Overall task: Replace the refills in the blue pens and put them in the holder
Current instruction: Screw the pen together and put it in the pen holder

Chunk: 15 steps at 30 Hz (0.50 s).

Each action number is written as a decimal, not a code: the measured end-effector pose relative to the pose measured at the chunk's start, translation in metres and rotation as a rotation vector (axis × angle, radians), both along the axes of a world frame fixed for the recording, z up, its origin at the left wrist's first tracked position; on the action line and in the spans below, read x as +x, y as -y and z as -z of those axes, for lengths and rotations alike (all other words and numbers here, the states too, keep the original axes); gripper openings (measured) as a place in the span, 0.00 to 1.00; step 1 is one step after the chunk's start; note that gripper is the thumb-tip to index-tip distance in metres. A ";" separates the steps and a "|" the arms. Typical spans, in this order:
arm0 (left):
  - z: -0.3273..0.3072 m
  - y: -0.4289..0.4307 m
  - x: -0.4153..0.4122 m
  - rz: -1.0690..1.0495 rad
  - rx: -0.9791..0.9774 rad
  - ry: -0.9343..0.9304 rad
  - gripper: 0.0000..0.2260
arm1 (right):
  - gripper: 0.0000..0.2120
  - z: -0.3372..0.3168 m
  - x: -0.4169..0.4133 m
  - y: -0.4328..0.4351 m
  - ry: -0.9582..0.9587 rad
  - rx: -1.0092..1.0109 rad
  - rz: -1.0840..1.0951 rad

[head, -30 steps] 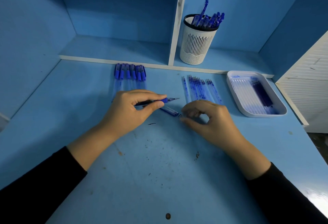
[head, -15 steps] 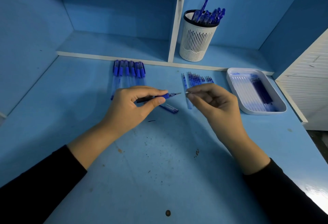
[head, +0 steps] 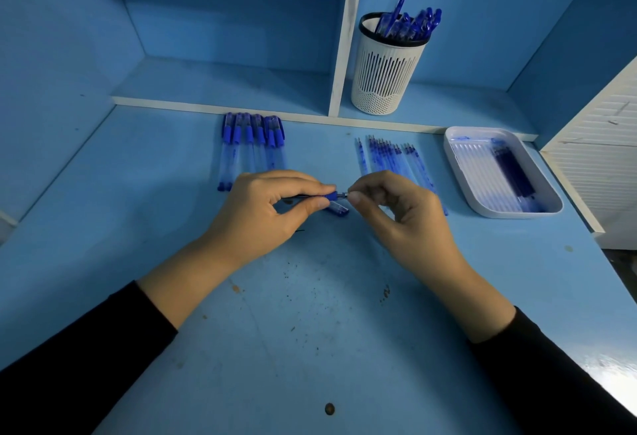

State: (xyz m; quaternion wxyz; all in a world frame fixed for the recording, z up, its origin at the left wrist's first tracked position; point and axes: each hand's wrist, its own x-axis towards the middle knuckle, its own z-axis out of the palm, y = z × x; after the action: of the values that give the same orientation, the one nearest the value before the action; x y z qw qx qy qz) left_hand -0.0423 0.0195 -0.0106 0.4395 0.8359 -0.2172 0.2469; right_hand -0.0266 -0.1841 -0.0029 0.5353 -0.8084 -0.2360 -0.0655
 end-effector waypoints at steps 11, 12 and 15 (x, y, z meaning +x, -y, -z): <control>0.000 0.000 0.000 0.011 0.012 0.007 0.07 | 0.02 -0.004 -0.001 0.003 -0.059 0.057 -0.074; 0.001 0.000 0.000 0.011 0.016 0.008 0.07 | 0.04 -0.004 0.000 0.004 -0.060 0.045 -0.052; 0.000 0.001 0.000 0.014 0.024 0.011 0.07 | 0.07 -0.005 0.000 0.006 -0.082 0.092 -0.067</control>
State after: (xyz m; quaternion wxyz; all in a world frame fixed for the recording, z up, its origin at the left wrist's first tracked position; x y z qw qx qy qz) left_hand -0.0424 0.0190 -0.0104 0.4301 0.8382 -0.2282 0.2459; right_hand -0.0262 -0.1902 0.0019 0.5829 -0.7767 -0.2375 -0.0250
